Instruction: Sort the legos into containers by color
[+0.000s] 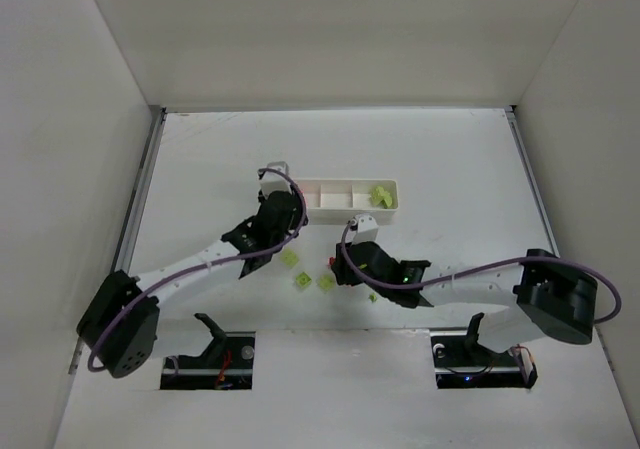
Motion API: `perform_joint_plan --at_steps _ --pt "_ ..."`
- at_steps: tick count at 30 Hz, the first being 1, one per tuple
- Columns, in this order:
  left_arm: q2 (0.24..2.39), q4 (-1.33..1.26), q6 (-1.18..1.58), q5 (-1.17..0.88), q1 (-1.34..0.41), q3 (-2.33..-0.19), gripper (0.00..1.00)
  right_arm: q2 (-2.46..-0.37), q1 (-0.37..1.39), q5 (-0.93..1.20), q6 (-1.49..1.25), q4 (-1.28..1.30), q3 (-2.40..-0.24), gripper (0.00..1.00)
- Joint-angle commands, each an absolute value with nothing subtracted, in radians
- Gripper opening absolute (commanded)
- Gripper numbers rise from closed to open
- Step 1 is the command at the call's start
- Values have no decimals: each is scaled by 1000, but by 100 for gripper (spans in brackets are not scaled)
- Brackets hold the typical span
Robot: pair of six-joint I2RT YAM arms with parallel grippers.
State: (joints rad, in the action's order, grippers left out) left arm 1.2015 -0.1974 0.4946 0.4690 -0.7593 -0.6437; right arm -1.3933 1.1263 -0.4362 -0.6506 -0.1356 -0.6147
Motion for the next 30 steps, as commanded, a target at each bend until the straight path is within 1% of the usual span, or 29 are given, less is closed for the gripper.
perform_joint_plan --at_steps 1,5,10,13,16,18,27,30 --pt "1307 -209 492 390 -684 -753 24 -1437 1151 -433 -635 -124 -672 51" --pt "1428 -219 483 361 -639 -837 24 -1482 1162 -446 -637 -114 -699 50" --pt "1526 -215 463 360 -622 -913 24 -1506 1160 -462 -634 -123 -718 50" --pt "1583 -212 462 360 -617 -946 26 -1525 1162 -471 -626 -106 -738 51" --pt "1630 -210 460 365 -614 -969 30 -1548 1162 -479 -618 -86 -762 51" --pt "1643 -216 463 367 -613 -973 35 -1563 1162 -486 -606 -84 -772 51" --pt "1586 -229 471 367 -604 -945 51 -1614 1144 -515 -592 -66 -827 50" --pt "1546 -229 474 365 -605 -931 51 -1647 1144 -515 -589 -61 -851 47"
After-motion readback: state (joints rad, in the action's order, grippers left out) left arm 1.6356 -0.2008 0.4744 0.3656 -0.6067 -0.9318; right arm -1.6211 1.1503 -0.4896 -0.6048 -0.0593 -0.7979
